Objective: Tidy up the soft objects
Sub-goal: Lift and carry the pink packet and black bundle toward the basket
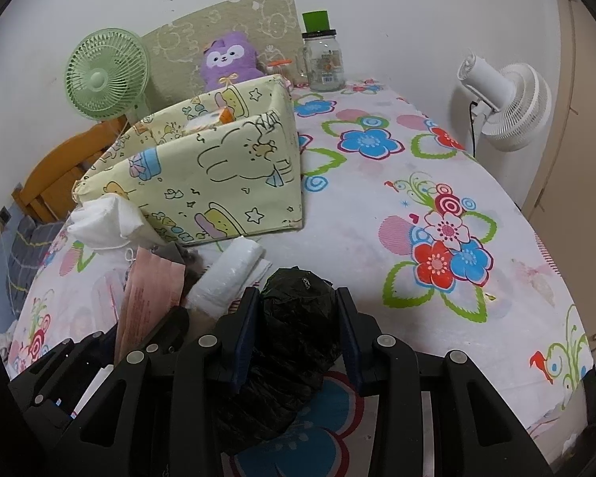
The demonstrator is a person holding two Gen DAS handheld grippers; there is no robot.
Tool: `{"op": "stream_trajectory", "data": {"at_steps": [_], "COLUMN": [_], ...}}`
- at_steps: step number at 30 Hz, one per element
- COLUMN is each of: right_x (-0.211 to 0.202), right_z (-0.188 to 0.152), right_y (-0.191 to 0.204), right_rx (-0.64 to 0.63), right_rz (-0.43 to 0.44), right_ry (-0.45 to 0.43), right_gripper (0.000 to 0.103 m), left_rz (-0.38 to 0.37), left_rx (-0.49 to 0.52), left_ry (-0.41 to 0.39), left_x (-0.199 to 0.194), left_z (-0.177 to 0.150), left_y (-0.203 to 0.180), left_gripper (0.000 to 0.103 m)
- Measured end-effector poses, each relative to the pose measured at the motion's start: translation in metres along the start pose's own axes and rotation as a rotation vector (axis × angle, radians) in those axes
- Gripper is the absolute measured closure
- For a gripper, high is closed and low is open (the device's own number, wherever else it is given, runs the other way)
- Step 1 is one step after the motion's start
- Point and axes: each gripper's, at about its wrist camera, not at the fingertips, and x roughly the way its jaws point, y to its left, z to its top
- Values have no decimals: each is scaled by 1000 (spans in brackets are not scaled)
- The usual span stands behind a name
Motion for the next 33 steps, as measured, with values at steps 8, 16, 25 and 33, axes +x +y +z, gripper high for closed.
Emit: {"op": "stream_trajectory", "data": {"at_steps": [8,16,25,33], "right_x": [-9,-16,-27,-37], "right_z": [4,8,16,27], "right_y": [8,15,20,25], "right_rx": [-11,-21,-22,-27], "right_rz": [-3,-8,-4,-3], "right_ry": [-23,-39,-60,-83], "right_gripper": [61,61,61,61], "left_rz": [-22,-34,-49,-55], "left_rx": [-27,-41,-52,-52], "left_ry": [-9,-14,-31,-56], "left_x": [-10,-17,-27,-37], "left_z": [3,6,13,22], "left_y": [10,15,19,20], "left_gripper": [86,87,91,95]}}
